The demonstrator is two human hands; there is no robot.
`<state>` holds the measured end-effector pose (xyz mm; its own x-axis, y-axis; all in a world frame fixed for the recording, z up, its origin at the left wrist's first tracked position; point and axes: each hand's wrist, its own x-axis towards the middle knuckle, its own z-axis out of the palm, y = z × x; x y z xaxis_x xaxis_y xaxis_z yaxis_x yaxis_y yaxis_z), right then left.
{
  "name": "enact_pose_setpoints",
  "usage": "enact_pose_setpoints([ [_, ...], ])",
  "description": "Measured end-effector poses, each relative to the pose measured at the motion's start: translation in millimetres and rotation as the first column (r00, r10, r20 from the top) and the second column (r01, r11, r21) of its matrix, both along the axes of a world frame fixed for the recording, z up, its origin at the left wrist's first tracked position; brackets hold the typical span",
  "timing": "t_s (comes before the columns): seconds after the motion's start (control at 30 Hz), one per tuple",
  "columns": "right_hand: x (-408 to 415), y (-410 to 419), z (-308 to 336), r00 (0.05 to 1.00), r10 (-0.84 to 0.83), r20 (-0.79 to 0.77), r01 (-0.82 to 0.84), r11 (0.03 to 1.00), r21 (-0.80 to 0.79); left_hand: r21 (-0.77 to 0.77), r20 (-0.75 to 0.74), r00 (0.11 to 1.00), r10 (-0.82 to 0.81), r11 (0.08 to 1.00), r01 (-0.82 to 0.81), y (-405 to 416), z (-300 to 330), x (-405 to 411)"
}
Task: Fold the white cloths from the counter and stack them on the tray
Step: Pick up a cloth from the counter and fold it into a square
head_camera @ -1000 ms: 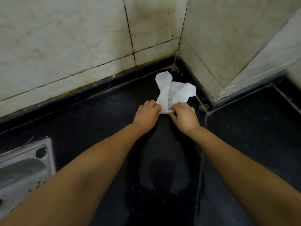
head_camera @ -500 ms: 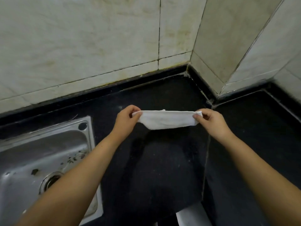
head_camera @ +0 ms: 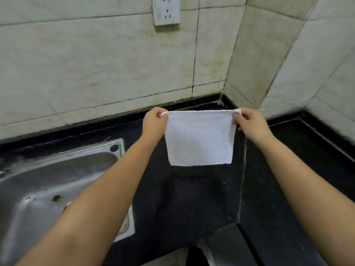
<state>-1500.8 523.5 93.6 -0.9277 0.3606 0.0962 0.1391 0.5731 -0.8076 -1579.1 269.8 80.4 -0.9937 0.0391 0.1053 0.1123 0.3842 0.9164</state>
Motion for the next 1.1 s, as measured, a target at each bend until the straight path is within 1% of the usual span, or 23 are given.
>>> enact_pose_setpoints([
  [0.07,8.3,-3.2,3.1,0.998,-0.004,-0.065,0.002,1.000,-0.031,0.110,0.002,1.000,-0.019,0.994,0.018,-5.9,1.4,7.9],
  [0.13,22.9,-3.8,-3.3,0.996,0.022,-0.090,-0.029,0.997,-0.074,0.196,0.028,0.996,-0.089,0.977,0.082,-17.2,-8.1,19.5],
  [0.2,42.8,-3.4,-21.5,0.997,0.052,-0.058,-0.059,0.989,-0.136,0.262,0.151,0.974,-0.170,0.957,0.126,-30.3,-29.4,35.0],
  [0.27,65.4,-2.9,-47.7,0.993,0.103,0.054,-0.091,0.979,-0.183,0.273,0.313,0.915,-0.253,0.947,0.168,-42.3,-58.4,53.4],
  [0.33,85.6,-1.9,-78.6,0.960,0.162,0.227,-0.117,0.972,-0.202,0.231,0.434,0.844,-0.314,0.945,0.232,-52.0,-87.2,71.9],
  [0.4,103.8,-0.3,-110.8,0.890,0.218,0.401,-0.144,0.968,-0.206,0.135,0.515,0.792,-0.329,0.943,0.305,-59.4,-111.1,90.2],
  [0.47,118.5,-0.7,-135.3,0.803,0.252,0.540,-0.139,0.960,-0.242,0.049,0.586,0.746,-0.318,0.932,0.359,-63.8,-129.2,102.5],
  [0.53,125.4,-2.1,-148.9,0.734,0.273,0.622,-0.150,0.958,-0.244,0.014,0.633,0.710,-0.308,0.922,0.388,-64.9,-140.4,107.9],
  [0.6,120.5,-2.2,-150.5,0.729,0.280,0.625,-0.153,0.956,-0.250,-0.038,0.635,0.724,-0.270,0.925,0.378,-63.6,-147.5,104.2],
  [0.67,104.8,-3.2,-142.3,0.764,0.266,0.587,-0.121,0.954,-0.275,-0.133,0.592,0.782,-0.195,0.933,0.334,-59.5,-149.3,93.4],
  [0.73,84.7,-3.6,-138.1,0.808,0.217,0.548,-0.090,0.964,-0.250,-0.204,0.524,0.844,-0.115,0.945,0.255,-53.2,-147.9,80.1],
  [0.83,56.5,-6.7,-141.1,0.845,0.127,0.519,-0.050,0.986,-0.159,-0.261,0.471,0.882,-0.025,0.951,0.166,-43.3,-148.4,59.4],
  [0.9,40.7,-7.5,-148.4,0.848,0.076,0.524,-0.037,0.996,-0.084,-0.294,0.453,0.891,0.030,0.949,0.118,-36.6,-150.2,48.2],
  [1.0,26.2,-8.3,-158.5,0.818,0.032,0.575,-0.058,0.998,0.026,-0.309,0.459,0.886,0.065,0.947,0.091,-27.3,-154.5,39.3],
  [1.1,21.7,-9.2,-164.4,0.788,-0.004,0.616,-0.115,0.981,0.153,-0.380,0.426,0.901,0.083,0.920,0.095,-21.4,-163.6,36.2],
])
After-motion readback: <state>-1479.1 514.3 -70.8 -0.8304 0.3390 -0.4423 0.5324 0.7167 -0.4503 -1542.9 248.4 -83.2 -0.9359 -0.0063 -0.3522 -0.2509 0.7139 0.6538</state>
